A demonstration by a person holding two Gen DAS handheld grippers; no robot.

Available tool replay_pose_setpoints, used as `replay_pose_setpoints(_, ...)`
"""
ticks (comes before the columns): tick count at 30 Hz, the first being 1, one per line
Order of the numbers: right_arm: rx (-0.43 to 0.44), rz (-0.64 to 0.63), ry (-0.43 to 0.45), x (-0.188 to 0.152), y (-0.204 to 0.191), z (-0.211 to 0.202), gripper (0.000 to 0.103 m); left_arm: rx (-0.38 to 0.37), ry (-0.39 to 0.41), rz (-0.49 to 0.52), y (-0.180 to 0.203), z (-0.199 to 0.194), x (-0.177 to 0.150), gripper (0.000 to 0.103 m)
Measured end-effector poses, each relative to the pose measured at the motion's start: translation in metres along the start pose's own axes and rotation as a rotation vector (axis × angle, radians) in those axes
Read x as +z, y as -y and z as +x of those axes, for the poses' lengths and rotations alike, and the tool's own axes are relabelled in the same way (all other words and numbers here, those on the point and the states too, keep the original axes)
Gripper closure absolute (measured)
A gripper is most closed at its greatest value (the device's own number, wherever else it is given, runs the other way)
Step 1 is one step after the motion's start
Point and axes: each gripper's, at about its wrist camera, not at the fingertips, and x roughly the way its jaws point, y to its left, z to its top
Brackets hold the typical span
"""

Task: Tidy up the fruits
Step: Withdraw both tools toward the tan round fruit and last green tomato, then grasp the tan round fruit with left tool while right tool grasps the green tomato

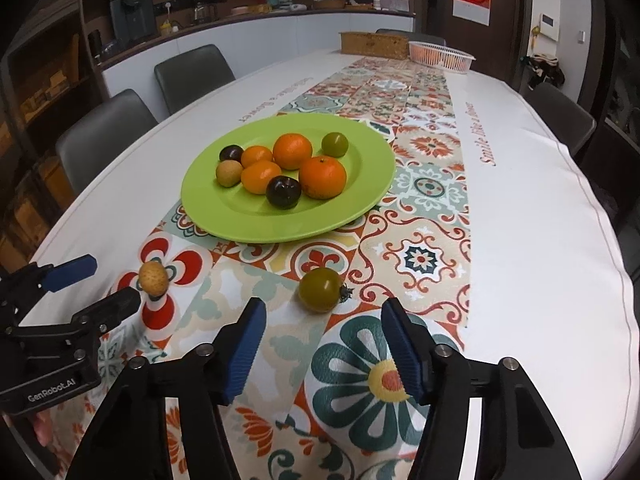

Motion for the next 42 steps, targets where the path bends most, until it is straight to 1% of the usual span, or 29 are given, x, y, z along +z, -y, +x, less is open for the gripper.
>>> replay_pose_setpoints(3, 0.002, 0.001, -0.012, 0.001, 0.001, 0.007, 0.047, -0.007, -0.007, -0.003, 0.001, 0.006, 0.002, 0.041)
replay_pose_setpoints(11, 0.014, 0.003, -0.025, 0.003, 0.004, 0.016, 0.053, -0.016, -0.036, -0.013, 0.003, 0.019, 0.005, 0.050)
replay_pose_setpoints(17, 0.015, -0.009, -0.028, 0.006, 0.002, 0.019, 0.059, -0.029, -0.058, -0.018, 0.004, 0.027, 0.005, 0.060)
replay_pose_setpoints(20, 0.020, -0.014, -0.034, 0.006, 0.001, 0.022, 0.063, -0.034, -0.062, -0.019, 0.004, 0.028, 0.006, 0.066)
replay_pose_setpoints(22, 0.021, -0.017, -0.039, 0.006, 0.001, 0.023, 0.067, -0.040, -0.061, -0.021, 0.004, 0.029, 0.007, 0.067)
replay_pose_setpoints(25, 0.022, -0.021, -0.041, 0.005, 0.000, 0.025, 0.069, -0.043, -0.063, -0.016, 0.004, 0.031, 0.007, 0.075)
replay_pose_setpoints(34, 0.026, -0.025, -0.031, 0.004, 0.000, 0.023, 0.070, -0.052, -0.047, -0.019, 0.005, 0.026, 0.008, 0.075)
replay_pose_setpoints(42, 0.049, -0.035, -0.004, 0.002, -0.007, 0.007, 0.070, -0.069, -0.017, -0.008, 0.009, 0.011, 0.009, 0.075)
